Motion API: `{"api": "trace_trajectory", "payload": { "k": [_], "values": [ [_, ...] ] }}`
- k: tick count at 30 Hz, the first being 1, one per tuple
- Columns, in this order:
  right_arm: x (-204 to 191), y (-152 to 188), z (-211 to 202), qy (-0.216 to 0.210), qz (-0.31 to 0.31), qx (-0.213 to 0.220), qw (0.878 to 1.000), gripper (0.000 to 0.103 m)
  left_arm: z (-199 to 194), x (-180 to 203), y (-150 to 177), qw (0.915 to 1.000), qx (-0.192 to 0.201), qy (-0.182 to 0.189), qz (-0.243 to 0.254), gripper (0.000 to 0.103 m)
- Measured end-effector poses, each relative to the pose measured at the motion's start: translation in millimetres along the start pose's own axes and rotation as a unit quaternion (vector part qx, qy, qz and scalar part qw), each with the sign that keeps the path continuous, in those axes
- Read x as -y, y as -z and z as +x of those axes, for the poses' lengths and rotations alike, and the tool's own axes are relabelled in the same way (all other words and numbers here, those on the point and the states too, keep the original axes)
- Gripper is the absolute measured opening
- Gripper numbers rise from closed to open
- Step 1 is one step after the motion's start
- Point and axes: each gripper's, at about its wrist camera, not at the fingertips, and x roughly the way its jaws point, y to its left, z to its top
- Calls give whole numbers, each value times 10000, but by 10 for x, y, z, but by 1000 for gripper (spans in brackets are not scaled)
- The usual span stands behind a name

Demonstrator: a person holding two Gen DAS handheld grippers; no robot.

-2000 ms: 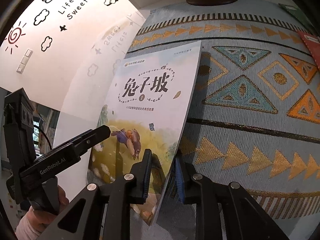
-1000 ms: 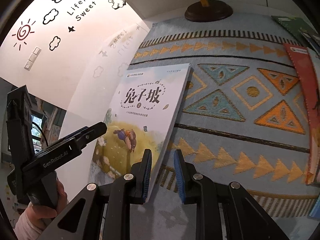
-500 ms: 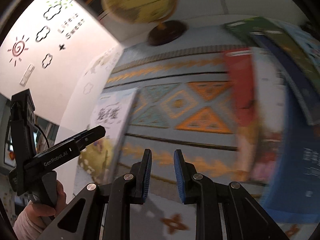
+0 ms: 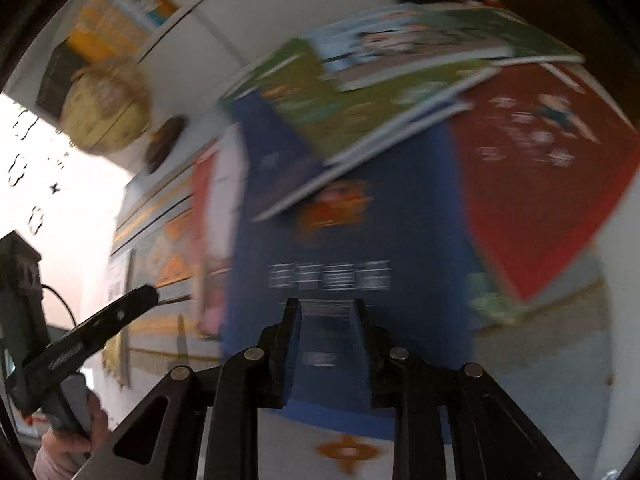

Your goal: Organize books

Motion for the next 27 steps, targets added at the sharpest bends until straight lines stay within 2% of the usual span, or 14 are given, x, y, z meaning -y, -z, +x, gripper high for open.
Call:
{"api": "trace_trajectory", "payload": {
  "k": [2, 4, 5, 6, 10, 14, 15, 18, 22, 27],
  "values": [
    [150, -25, -66, 28, 38, 107, 9999, 28, 81, 197, 11, 9997, -99, 118, 202, 64],
    [232, -49, -111, 118, 30, 190, 9997, 38, 141, 308, 27, 9992, -179, 140, 333, 64],
    [263, -60, -132, 143, 39, 233, 9996, 48, 189, 368, 32, 9988, -246, 174, 385, 64],
    [263, -56, -147, 137, 45, 253, 9996, 52, 223, 404, 30, 9986, -290, 202, 395, 64],
    [265, -57, -132, 222, -73, 222, 9995, 53, 342, 461, 35, 9977, -496, 265, 390, 64],
    [321, -19, -102, 379, -39, 141, 9992, 61, 352, 509, 26, 9974, -470, 266, 474, 66],
    [344, -5, -128, 297, -34, 245, 9993, 64, 351, 514, 28, 9972, -467, 302, 501, 66],
    [329, -8, -95, 50, -2, 164, 9999, 70, 362, 551, 38, 9958, -519, 523, 542, 67],
    [225, 26, -26, 189, -215, -19, 9996, 72, 365, 594, 76, 9951, -510, 510, 678, 67],
    [238, 148, -64, -98, -70, -142, 9998, 73, 320, 492, 142, 9942, -591, 729, 519, 67]
  ]
}}
